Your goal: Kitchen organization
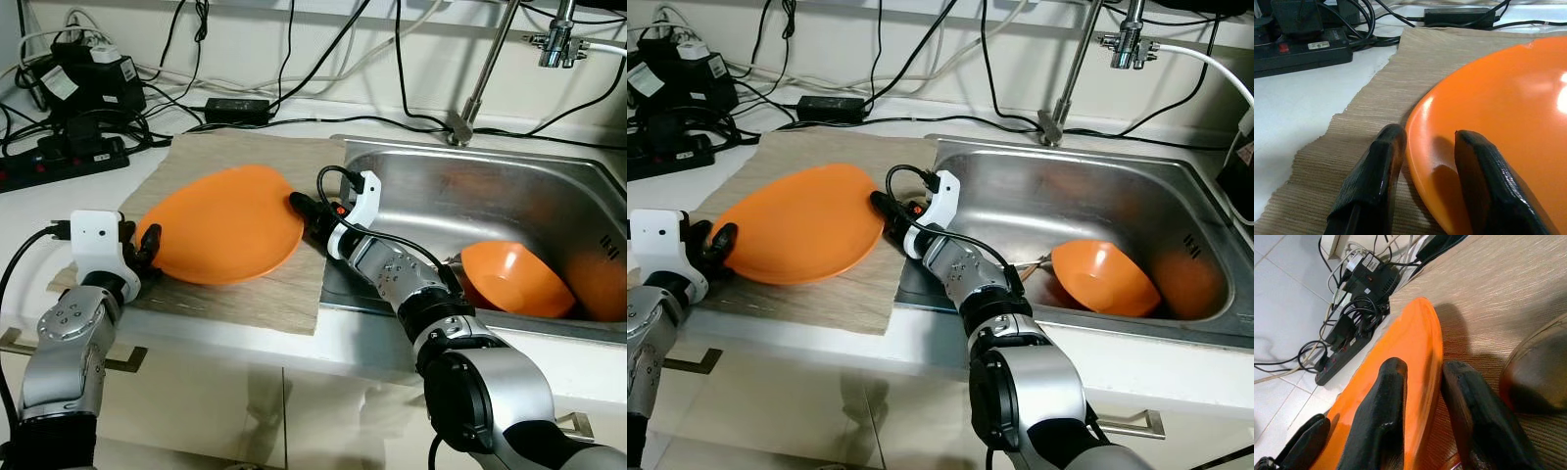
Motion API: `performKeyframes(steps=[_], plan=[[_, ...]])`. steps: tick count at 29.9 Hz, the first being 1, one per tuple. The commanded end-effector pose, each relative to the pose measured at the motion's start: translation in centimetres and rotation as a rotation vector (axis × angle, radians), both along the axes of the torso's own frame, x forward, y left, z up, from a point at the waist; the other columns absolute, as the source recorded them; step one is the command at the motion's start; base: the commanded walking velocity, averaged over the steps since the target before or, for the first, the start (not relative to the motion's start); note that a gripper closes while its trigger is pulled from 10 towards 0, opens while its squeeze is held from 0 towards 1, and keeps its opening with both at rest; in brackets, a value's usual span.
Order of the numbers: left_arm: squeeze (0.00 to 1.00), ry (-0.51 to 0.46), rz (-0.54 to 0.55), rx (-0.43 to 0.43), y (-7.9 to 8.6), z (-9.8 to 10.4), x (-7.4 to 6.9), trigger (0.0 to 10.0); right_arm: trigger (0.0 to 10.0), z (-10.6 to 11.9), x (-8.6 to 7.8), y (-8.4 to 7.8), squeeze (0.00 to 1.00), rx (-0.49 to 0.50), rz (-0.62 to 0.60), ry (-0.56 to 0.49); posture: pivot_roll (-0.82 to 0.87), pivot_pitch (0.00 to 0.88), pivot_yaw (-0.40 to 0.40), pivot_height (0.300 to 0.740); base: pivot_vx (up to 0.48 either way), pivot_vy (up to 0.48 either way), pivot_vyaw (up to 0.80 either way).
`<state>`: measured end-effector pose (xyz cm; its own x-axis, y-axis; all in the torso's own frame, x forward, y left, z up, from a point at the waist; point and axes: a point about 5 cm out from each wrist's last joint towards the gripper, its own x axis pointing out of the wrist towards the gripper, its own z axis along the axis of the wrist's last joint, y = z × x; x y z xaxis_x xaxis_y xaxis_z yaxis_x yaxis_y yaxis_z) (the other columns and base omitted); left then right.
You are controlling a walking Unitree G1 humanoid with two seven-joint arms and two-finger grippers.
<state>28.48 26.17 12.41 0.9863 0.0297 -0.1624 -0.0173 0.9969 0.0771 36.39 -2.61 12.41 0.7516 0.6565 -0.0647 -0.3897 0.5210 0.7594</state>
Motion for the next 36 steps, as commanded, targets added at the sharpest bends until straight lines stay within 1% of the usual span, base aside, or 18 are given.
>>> performKeyframes(steps=[1, 2, 7, 11, 20, 21, 22, 23, 24, 25, 26, 27, 29, 32, 33, 34, 35, 36], plan=[[0.00, 0.216, -0.012, -0.041, -0.9, -4.4, -1.2, 10.0, 0.0, 1.0, -1.7, 5.3, 0.00, 0.055, 0.124, -0.002, 0.08, 0.000, -0.049, 0.740, 0.000, 0.000, 0.00], [0.00, 0.217, -0.013, -0.042, -0.9, -4.4, -1.2, 10.0, 0.0, 1.4, -1.5, 5.3, 0.00, 0.050, 0.123, -0.022, 0.07, 0.000, -0.046, 0.740, 0.000, 0.000, 0.00], [0.00, 0.219, -0.018, -0.047, -1.1, -4.4, -1.0, 10.0, 0.0, 1.6, -1.3, 5.2, 0.00, 0.053, 0.109, -0.028, 0.07, 0.000, -0.045, 0.740, 0.000, 0.000, 0.00], [0.00, 0.206, -0.021, -0.052, -1.2, -4.0, -0.7, 10.0, 0.0, 2.2, -1.1, 5.1, 0.00, 0.063, 0.095, -0.037, 0.07, 0.000, -0.044, 0.740, 0.000, 0.000, 0.00], [0.00, 0.129, -0.029, -0.068, -1.5, -2.2, 0.2, 10.0, 0.0, 3.0, -0.7, 4.7, 0.00, 0.095, 0.068, -0.051, 0.07, 0.000, -0.044, 0.740, 0.000, 0.000, 0.00], [0.00, 0.093, -0.031, -0.065, -1.7, -1.4, 0.5, 10.0, 0.0, 3.2, -0.6, 4.6, 0.00, 0.105, 0.062, -0.056, 0.07, 0.000, -0.044, 0.740, 0.000, 0.000, 0.00], [0.00, 0.093, -0.031, -0.065, -1.7, -1.4, 0.5, 10.0, 0.0, 3.2, -0.6, 4.6, 0.00, 0.105, 0.062, -0.056, 0.07, 0.000, -0.044, 0.740, 0.000, 0.000, 0.00], [0.00, 0.074, -0.032, -0.060, -1.8, -0.9, 0.7, 10.0, 0.0, 3.4, -0.5, 4.5, 0.00, 0.109, 0.060, -0.059, 0.07, 0.000, -0.041, 0.740, 0.000, 0.000, 0.00], [0.00, 0.017, -0.028, -0.037, -2.1, 0.5, 1.2, 10.0, 0.0, 3.7, -0.4, 4.4, 0.00, 0.119, 0.055, -0.068, 0.07, 0.000, -0.041, 0.740, 0.000, 0.000, 0.00], [0.00, -0.012, -0.032, -0.034, -2.3, 1.3, 1.5, 10.0, 0.0, 3.8, -0.4, 4.3, 0.00, 0.122, 0.053, -0.074, 0.07, 0.000, -0.041, 0.740, 0.000, 0.000, 0.00], [0.00, -0.012, -0.032, -0.034, -2.3, 1.3, 1.5, 10.0, 0.0, 3.8, -0.4, 4.3, 0.00, 0.122, 0.053, -0.074, 0.07, 0.000, -0.041, 0.740, 0.000, 0.000, 0.00], [0.00, -0.072, -0.037, -0.030, -2.8, 2.8, 1.9, 10.0, 0.0, 3.9, -0.3, 4.2, 0.00, 0.123, 0.050, -0.080, 0.07, 0.000, -0.041, 0.740, 0.000, 0.000, 0.00], [0.00, -0.072, -0.037, -0.030, -2.8, 2.8, 1.9, 10.0, 0.0, 3.9, -0.3, 4.2, 0.00, 0.123, 0.050, -0.080, 0.07, 0.000, -0.041, 0.740, 0.000, 0.000, 0.00], [0.00, -0.125, -0.061, -0.044, -3.4, 4.3, 2.3, 10.0, 0.0, 3.8, -0.3, 4.2, 0.00, 0.119, 0.047, -0.081, 0.07, 0.000, -0.041, 0.740, 0.000, 0.000, 0.00], [0.95, -0.138, -0.068, -0.046, -3.6, 4.6, 2.4, 10.0, 0.0, 3.7, -0.4, 4.1, 0.00, 0.116, 0.046, -0.079, 0.07, 0.000, -0.041, 0.740, 0.000, 0.000, 0.00], [0.95, -0.146, -0.070, -0.045, -3.6, 4.8, 2.4, 10.0, 0.0, 3.6, -0.4, 4.1, 0.00, 0.114, 0.046, -0.077, 0.07, 0.000, -0.039, 0.740, 0.000, 0.000, 0.00], [1.00, -0.157, -0.075, -0.052, -3.7, 5.0, 2.4, 10.0, 0.0, 3.5, -0.4, 4.1, 0.00, 0.111, 0.045, -0.074, 0.07, 0.000, -0.039, 0.740, 0.000, 0.000, 0.00], [1.00, -0.163, -0.078, -0.056, -3.8, 5.1, 2.4, 10.0, 0.0, 3.4, -0.5, 4.1, 0.00, 0.109, 0.044, -0.072, 0.07, 0.000, -0.039, 0.740, 0.000, 0.000, 0.00]])
